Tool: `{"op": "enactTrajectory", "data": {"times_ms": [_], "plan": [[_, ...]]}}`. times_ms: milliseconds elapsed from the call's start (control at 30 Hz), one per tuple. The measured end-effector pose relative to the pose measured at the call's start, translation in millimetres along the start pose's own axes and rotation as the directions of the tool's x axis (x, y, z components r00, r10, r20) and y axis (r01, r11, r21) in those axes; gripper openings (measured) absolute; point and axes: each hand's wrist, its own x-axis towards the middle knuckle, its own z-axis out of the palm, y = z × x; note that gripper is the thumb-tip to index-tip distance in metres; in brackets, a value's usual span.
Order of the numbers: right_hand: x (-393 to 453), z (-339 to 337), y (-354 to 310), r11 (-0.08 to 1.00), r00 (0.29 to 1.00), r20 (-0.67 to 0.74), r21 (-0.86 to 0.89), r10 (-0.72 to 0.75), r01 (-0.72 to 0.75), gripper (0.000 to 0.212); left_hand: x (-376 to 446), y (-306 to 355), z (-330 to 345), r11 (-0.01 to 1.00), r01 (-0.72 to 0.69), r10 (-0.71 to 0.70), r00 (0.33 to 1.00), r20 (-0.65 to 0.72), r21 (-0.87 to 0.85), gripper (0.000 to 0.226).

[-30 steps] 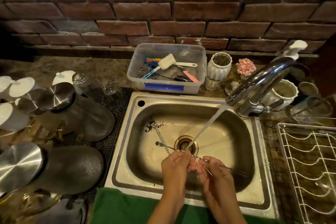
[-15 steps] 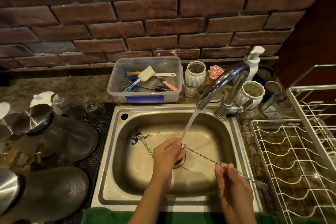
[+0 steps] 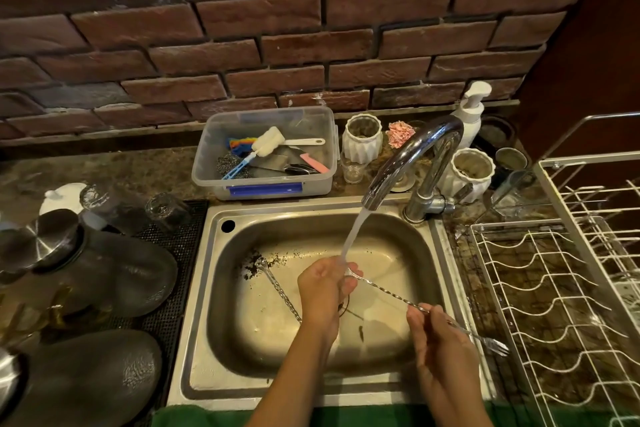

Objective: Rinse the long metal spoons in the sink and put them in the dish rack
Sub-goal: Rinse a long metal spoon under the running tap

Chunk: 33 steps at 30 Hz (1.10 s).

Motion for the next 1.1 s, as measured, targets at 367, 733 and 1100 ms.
{"op": "enactTrajectory", "data": {"times_ms": [367,733,1100], "plan": [[1.0,2.5,-2.0,0.999,1.0,0.025,-0.037,0.005,-0.004,0.022,3.6,-0.6,-1.3,1.0,0.008,-0.008,0.999,0.042,-0.004,0.012],[-1.6,-0.1,-5.9,1.0,0.997,0.075,-0.013,0.007,-0.006,0.021,0.8,-2.7,3.0,0.999,-0.035,0.033,0.998,0.061,0.032,0.013],[-10.5,7.6,-4.9,0.999,0.994,0.102,-0.02,0.031,-0.029,0.025,-1.7,-1.1,4.3,0.998,-0.052,0.052,0.998,-0.02,-0.028,0.013]]}}
